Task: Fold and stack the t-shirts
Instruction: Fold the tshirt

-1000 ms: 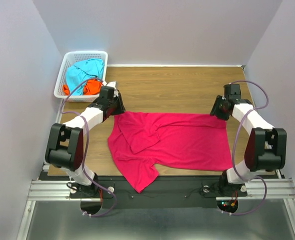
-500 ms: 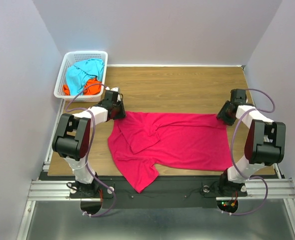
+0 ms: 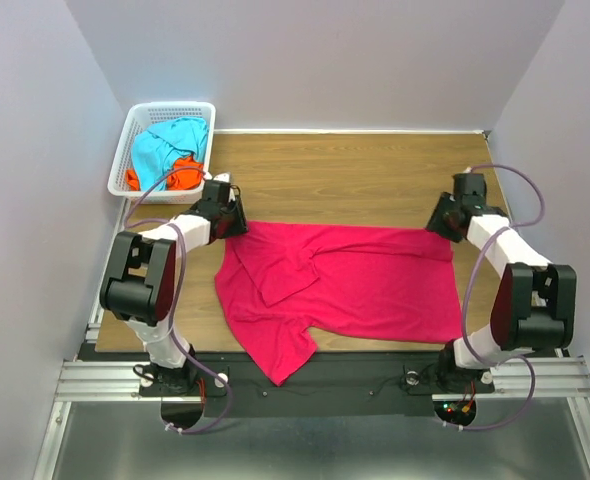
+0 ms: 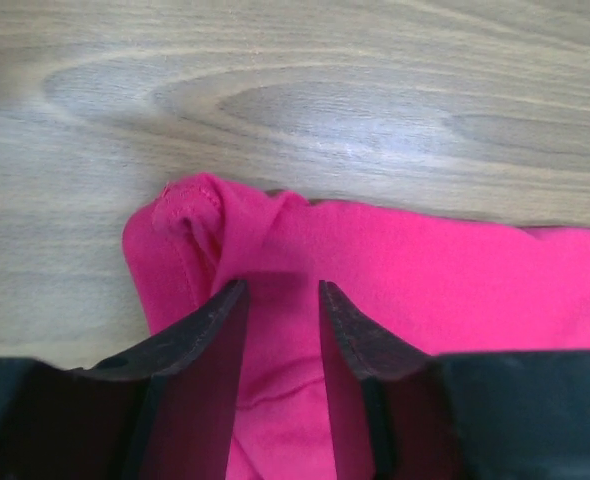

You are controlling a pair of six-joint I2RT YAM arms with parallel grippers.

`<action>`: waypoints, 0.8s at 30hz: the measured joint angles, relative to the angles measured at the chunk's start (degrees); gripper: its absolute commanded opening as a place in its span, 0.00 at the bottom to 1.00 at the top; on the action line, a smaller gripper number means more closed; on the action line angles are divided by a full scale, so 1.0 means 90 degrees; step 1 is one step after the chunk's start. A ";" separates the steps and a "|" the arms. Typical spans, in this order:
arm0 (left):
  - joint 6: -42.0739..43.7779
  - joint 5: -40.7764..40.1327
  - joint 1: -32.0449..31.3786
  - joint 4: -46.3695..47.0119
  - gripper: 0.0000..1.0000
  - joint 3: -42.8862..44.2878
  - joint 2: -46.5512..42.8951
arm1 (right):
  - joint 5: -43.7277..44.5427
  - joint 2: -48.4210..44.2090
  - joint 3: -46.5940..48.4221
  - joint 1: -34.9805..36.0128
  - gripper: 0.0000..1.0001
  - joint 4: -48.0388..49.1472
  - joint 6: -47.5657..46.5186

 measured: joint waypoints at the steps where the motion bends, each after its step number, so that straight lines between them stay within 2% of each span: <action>1: 0.0005 -0.0010 -0.0012 -0.0034 0.50 -0.0005 -0.0075 | -0.0027 0.0010 0.0102 0.0236 0.48 -0.0002 -0.0058; 7: 0.0160 -0.0112 -0.0109 -0.0153 0.65 -0.0226 -0.1294 | -0.0165 0.0342 0.0554 0.1430 0.48 0.0044 -0.0107; 13: 0.0471 -0.0061 -0.0384 -0.0202 0.65 -0.0695 -0.2652 | -0.0158 0.1127 0.0903 0.1933 0.48 0.0034 -0.0151; 20: 0.0682 -0.0049 -0.1139 -0.0318 0.66 -0.1253 -0.3582 | -0.0155 0.1564 0.1178 0.2368 0.48 0.0019 -0.0177; 23: 0.0733 -0.0124 -0.1190 -0.0325 0.67 -0.1511 -0.3895 | -0.0153 0.1649 0.1280 0.2484 0.48 0.0027 -0.0177; 24: 0.0750 -0.0189 -0.1190 -0.0318 0.78 -0.1661 -0.4073 | -0.0143 0.1710 0.1319 0.2535 0.48 0.0036 -0.0177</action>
